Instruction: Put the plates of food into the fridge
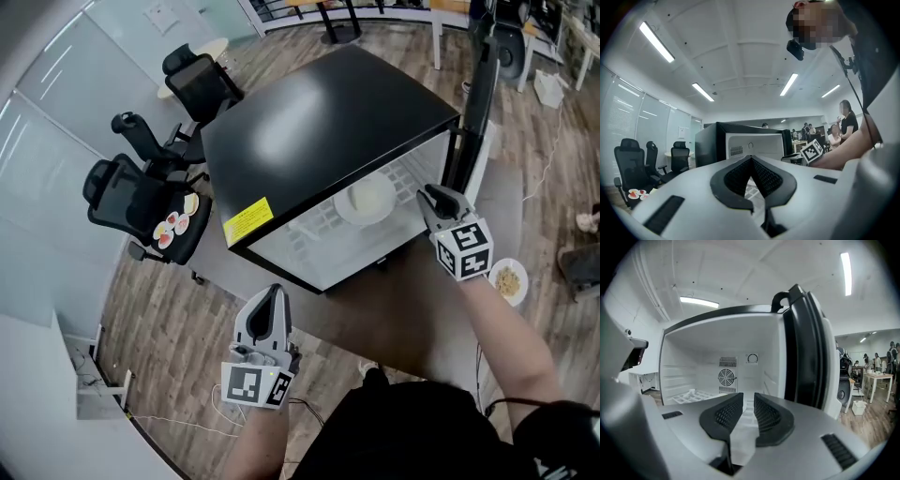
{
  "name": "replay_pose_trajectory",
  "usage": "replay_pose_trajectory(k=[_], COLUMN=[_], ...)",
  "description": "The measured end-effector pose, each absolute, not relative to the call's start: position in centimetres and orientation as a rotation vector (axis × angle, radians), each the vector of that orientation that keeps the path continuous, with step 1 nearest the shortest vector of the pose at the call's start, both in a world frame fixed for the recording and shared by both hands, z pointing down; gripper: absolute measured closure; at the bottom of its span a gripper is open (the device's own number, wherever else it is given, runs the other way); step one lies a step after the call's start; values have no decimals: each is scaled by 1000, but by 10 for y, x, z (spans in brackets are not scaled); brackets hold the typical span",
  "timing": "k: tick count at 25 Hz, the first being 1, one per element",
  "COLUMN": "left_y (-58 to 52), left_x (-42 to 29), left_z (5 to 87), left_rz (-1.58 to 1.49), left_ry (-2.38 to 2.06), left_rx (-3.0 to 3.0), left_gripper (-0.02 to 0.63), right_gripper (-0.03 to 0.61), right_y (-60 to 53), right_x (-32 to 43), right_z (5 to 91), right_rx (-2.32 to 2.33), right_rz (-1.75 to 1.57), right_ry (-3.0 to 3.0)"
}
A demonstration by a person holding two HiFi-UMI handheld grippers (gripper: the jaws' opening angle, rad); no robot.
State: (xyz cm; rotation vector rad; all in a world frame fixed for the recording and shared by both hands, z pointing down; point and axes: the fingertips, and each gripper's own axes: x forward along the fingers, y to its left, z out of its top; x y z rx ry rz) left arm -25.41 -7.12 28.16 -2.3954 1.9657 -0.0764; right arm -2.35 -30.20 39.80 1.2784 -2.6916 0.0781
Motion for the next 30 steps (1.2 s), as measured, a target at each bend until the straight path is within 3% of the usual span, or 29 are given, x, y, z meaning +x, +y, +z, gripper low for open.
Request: replay_pose_trajectory(k=[19,30], left_y=[-87,-94], left_x=[-115,-5], left_z=[280,295], left_rz=[-74,-135], left_ry=[1741,1547], left_rx=[-2541,-2649], left_gripper=[611,611], right_gripper=[503,503], right_y=[-247,-207], right_x=[144,291], right_z=[383,437], right_rx=[1526,1756], right_rz=[84,262], right_ry=[-2638,-2483])
